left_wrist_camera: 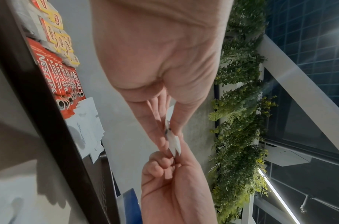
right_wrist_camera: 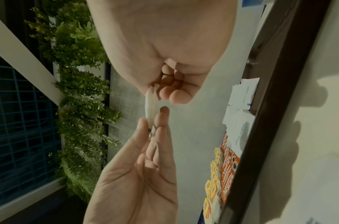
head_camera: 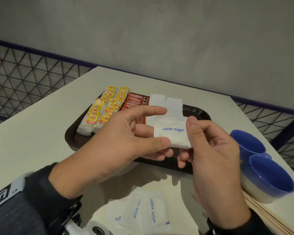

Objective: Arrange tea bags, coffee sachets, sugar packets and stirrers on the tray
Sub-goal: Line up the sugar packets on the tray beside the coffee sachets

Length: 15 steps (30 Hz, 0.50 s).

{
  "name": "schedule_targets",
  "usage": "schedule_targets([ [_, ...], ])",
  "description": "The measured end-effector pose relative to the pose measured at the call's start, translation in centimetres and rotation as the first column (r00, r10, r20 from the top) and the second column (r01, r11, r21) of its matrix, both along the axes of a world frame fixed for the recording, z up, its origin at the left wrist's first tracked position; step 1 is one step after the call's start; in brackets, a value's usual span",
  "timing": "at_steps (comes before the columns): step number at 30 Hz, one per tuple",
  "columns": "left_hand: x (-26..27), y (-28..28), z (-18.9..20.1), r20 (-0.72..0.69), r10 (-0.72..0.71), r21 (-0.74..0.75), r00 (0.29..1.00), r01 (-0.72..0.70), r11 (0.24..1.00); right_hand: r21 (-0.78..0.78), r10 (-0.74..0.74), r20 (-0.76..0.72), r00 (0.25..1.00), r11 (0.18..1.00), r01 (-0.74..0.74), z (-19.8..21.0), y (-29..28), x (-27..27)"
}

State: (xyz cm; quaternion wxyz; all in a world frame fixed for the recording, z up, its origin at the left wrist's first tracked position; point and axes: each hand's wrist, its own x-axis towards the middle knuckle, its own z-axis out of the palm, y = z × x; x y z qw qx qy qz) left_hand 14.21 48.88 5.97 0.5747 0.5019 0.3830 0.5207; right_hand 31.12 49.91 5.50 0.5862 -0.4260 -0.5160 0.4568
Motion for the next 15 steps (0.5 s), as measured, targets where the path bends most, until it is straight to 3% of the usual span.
schedule_targets([
  [6, -0.09, 0.27, 0.06, 0.07, 0.068, -0.028, 0.995, -0.066, 0.997, -0.023, 0.094, 0.037, 0.995, 0.995, -0.093, -0.07, -0.09, -0.09],
  [15, -0.47, 0.12, 0.21, 0.097, -0.049, -0.042, 0.994, 0.053, 0.998, -0.022, 0.088, -0.091, 0.992, 0.996, -0.09, -0.21, 0.13, 0.21],
])
